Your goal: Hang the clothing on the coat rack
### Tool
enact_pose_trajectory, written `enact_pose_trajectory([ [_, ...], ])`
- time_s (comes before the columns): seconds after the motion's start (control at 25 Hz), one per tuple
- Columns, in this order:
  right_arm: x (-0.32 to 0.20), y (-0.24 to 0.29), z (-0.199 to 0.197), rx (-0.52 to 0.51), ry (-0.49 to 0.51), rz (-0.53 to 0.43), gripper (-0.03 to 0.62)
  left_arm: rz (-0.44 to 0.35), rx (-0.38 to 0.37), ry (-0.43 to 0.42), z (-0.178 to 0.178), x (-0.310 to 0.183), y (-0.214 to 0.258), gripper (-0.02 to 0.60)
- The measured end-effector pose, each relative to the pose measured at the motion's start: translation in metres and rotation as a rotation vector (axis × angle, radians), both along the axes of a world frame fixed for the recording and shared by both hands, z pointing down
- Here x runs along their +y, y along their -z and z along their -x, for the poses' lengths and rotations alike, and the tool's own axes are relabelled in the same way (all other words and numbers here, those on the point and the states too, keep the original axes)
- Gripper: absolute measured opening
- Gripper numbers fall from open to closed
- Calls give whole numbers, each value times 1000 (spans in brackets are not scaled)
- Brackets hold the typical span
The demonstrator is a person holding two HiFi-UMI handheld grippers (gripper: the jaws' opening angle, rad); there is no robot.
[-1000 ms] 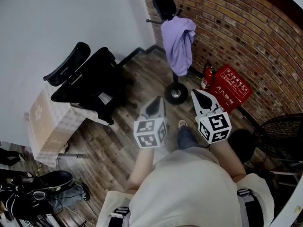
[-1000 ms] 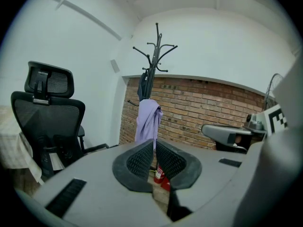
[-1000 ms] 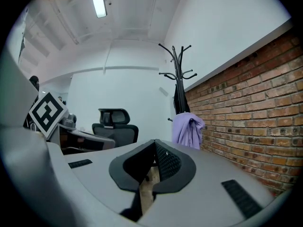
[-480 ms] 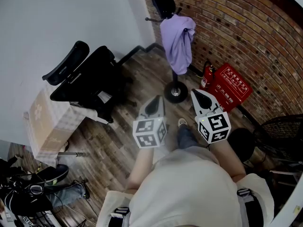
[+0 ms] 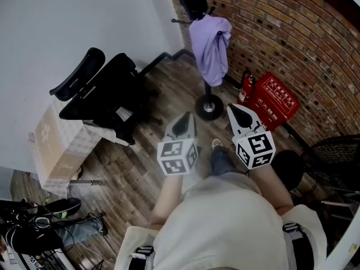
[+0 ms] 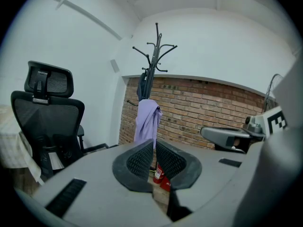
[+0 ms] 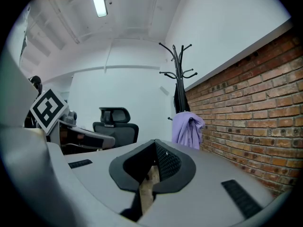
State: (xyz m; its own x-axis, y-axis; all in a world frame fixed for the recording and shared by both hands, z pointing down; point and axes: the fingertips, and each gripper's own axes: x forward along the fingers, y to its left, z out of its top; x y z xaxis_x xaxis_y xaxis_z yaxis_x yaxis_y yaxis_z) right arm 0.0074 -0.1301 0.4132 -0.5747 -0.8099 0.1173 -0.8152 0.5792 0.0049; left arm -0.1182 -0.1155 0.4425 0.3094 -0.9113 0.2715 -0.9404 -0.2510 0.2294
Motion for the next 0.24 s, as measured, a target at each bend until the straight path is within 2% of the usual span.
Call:
enact_pose_trajectory([
  [0.24, 1, 1, 1, 1, 1, -6, -1, -3, -1, -9, -1, 2, 2, 18],
])
